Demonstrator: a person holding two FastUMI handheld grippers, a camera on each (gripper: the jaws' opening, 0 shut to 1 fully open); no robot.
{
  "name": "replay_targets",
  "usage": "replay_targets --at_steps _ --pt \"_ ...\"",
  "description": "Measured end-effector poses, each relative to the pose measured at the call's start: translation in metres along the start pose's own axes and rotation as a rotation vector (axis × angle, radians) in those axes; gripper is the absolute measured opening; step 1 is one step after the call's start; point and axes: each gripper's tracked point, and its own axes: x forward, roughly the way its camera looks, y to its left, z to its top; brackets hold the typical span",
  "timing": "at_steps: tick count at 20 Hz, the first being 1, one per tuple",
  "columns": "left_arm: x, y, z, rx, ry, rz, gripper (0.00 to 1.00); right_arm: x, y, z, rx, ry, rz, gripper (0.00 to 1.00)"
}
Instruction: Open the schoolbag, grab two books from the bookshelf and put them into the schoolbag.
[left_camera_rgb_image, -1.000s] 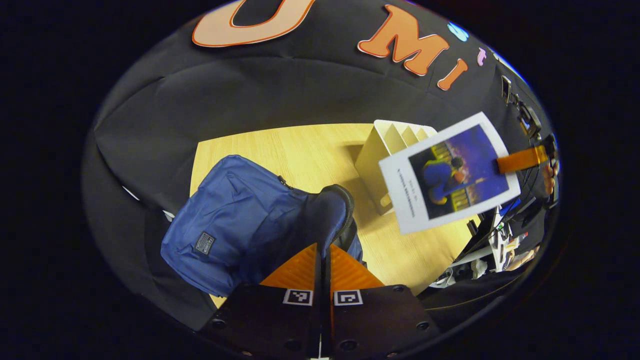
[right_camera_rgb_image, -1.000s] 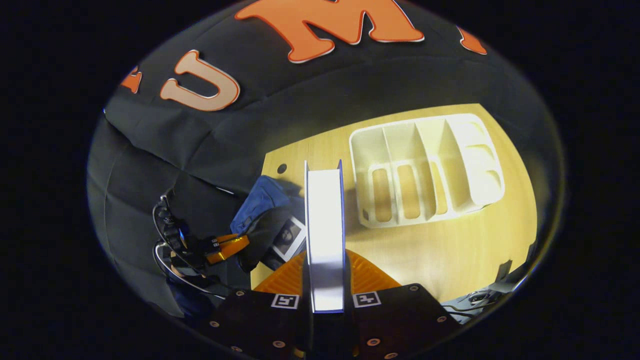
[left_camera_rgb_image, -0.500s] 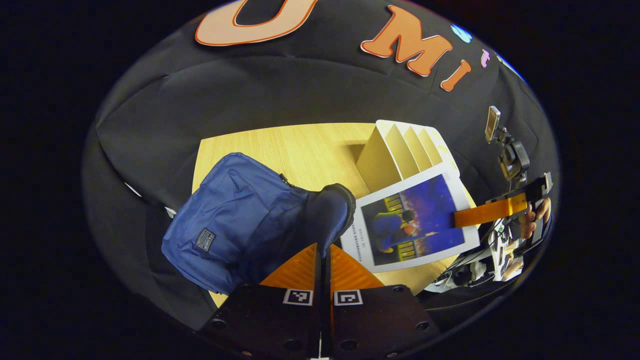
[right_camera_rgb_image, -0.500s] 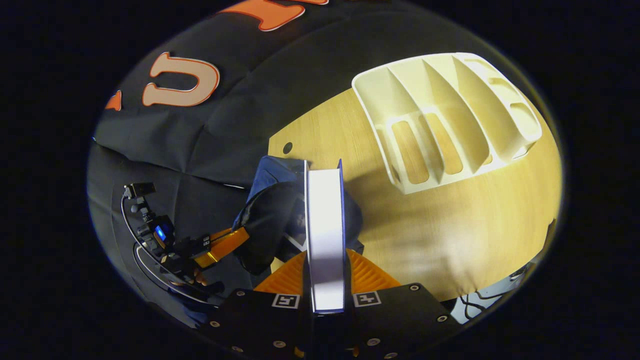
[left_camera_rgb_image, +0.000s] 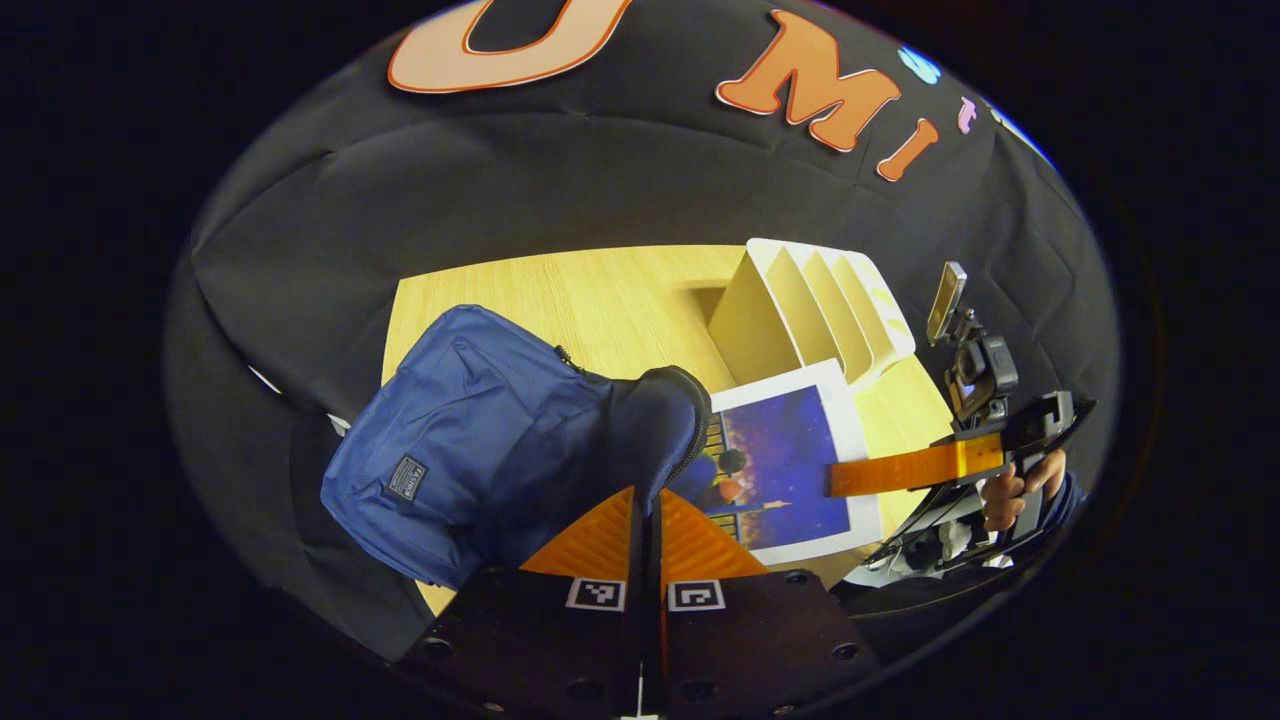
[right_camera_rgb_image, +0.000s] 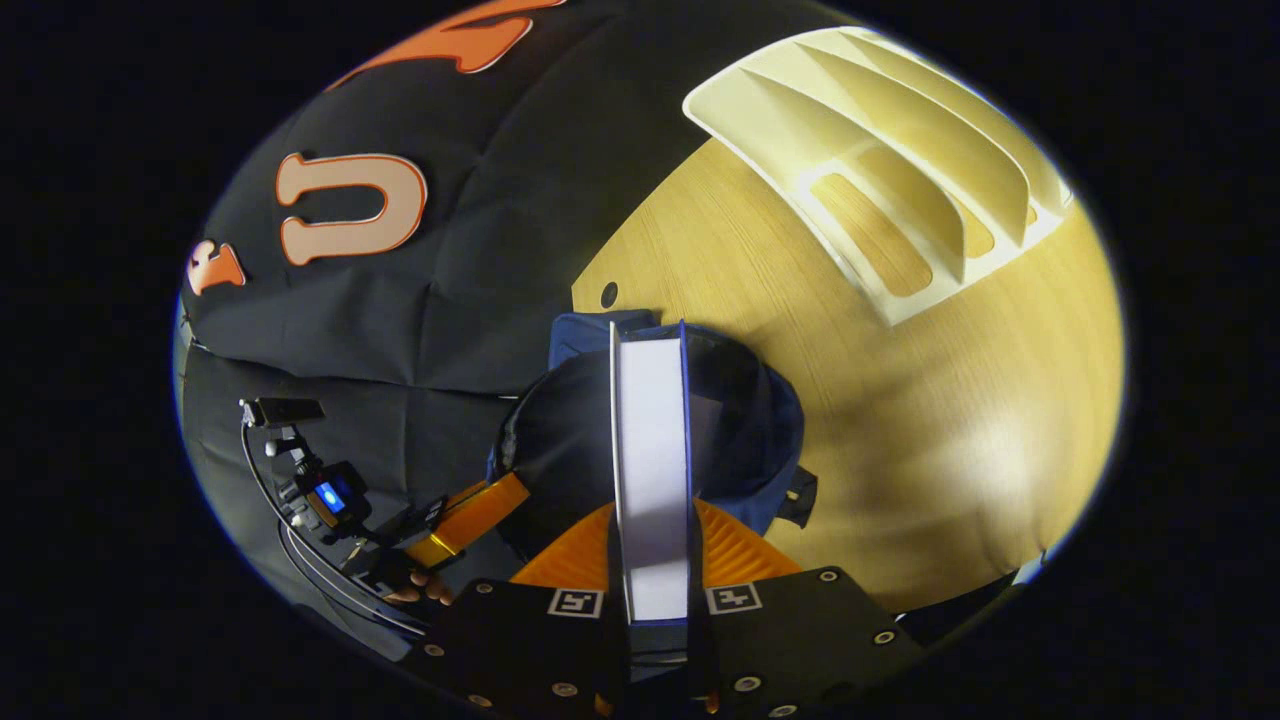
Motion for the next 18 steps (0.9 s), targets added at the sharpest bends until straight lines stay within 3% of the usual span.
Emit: replay_targets --at_steps 3,11,18 --pt "0.001 -0.014 -0.007 0.016 0.029 -0.032 0.01 0.019 0.0 -0.005 0.007 -0.026 0.044 0.23" --pt "0.012 -0.048 -0.003 0.125 0.074 -0.035 0.01 0.053 0.01 -0.019 0.009 -0.059 0.102 0.23" --pt "0.0 -0.044 0.007 0.112 0.06 -0.011 0.01 0.088 0.023 -0.033 -0.007 -0.014 0.106 0.23"
